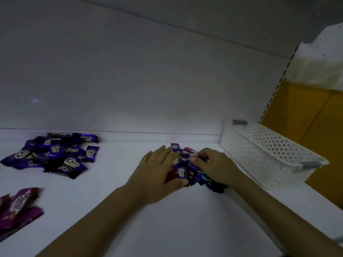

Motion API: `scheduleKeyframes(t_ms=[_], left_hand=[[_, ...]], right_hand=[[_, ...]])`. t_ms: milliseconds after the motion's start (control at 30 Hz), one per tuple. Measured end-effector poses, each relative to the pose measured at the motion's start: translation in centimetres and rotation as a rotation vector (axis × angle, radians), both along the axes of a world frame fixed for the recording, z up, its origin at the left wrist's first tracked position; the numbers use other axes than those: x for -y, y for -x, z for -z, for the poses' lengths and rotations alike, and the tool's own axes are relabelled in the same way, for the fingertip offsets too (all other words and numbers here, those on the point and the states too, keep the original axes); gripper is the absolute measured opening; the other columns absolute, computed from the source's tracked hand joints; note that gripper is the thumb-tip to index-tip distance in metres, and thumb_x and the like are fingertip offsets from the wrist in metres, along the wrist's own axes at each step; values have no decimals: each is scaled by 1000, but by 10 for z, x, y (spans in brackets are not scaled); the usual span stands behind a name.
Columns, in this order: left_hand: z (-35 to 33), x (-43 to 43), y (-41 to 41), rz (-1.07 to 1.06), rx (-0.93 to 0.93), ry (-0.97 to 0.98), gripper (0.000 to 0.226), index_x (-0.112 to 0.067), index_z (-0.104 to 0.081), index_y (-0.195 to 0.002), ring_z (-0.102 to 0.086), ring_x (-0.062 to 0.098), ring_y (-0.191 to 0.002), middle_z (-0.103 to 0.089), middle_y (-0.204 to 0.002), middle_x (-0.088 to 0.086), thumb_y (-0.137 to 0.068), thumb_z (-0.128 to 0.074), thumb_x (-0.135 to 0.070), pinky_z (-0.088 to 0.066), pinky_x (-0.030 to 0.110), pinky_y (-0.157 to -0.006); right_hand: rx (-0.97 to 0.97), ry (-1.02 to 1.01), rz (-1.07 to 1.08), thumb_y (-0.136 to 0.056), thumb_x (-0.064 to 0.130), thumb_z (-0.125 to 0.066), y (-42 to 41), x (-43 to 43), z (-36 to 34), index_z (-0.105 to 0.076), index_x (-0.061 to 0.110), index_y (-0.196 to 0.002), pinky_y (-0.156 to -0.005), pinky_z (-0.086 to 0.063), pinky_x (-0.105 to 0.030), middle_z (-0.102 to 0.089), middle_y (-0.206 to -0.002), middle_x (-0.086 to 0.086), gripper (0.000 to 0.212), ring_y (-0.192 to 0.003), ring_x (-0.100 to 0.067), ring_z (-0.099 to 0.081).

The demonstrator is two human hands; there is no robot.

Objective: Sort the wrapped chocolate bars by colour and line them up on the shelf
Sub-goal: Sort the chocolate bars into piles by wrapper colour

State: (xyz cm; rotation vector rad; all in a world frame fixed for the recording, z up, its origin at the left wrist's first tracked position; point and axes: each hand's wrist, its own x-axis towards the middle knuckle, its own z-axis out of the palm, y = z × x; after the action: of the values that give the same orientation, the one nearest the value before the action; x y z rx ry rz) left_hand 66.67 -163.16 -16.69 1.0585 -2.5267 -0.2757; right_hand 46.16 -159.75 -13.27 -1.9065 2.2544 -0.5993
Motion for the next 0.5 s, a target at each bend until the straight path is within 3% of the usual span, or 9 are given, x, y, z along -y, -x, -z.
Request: scheduleKeyframes(t_ms=[100, 200, 300, 400, 500], left_hand=[[6, 4, -4, -98, 9, -72, 105, -34, -1, -152, 8, 11, -147, 1, -161, -8, -66, -21, -90, -1, 36, -120], [9, 5, -4, -100, 15, -87, 113, -36, 6, -151, 16, 5, -143, 10, -159, -13, -56, -21, -91, 4, 26, -114], [10, 5, -2, -66, -40, -94, 111, -41, 10, -148, 22, -5, -134, 17, -149, -25, -55, -23, -91, 3, 18, -108], [9, 5, -2, -43, -68, -87, 103, -49, 18, -138, 23, -8, -132, 20, -142, -29, -54, -23, -92, 3, 15, -107], [10, 5, -1, -28, -72, -63, 107, -42, 7, -148, 18, -7, -134, 14, -143, -27, -57, -26, -90, 2, 15, -109]], right_hand=[[-62, 140, -16, -87, 65, -42, 3, 19, -12, -63, 28, -112, -96, -43, -40, -64, -117, 3, 50, -104, -16, -59], [134, 26, -87, -91, 60, -41, -1, 35, -6, -52, 28, -131, -106, -36, -41, -53, -135, 2, 53, -123, -19, -50], [45, -70, -245, -93, 53, -44, -6, 42, 7, -65, 24, -110, -92, -47, -39, -65, -109, 4, 39, -100, -14, -60], [168, -35, -319, -84, 57, -51, -9, 42, 7, -67, 32, -96, -88, -50, -36, -64, -98, 11, 32, -89, -4, -60], [69, 31, -275, -88, 59, -46, -12, 48, 6, -58, 33, -114, -99, -43, -39, -56, -122, 9, 39, -111, -11, -55]])
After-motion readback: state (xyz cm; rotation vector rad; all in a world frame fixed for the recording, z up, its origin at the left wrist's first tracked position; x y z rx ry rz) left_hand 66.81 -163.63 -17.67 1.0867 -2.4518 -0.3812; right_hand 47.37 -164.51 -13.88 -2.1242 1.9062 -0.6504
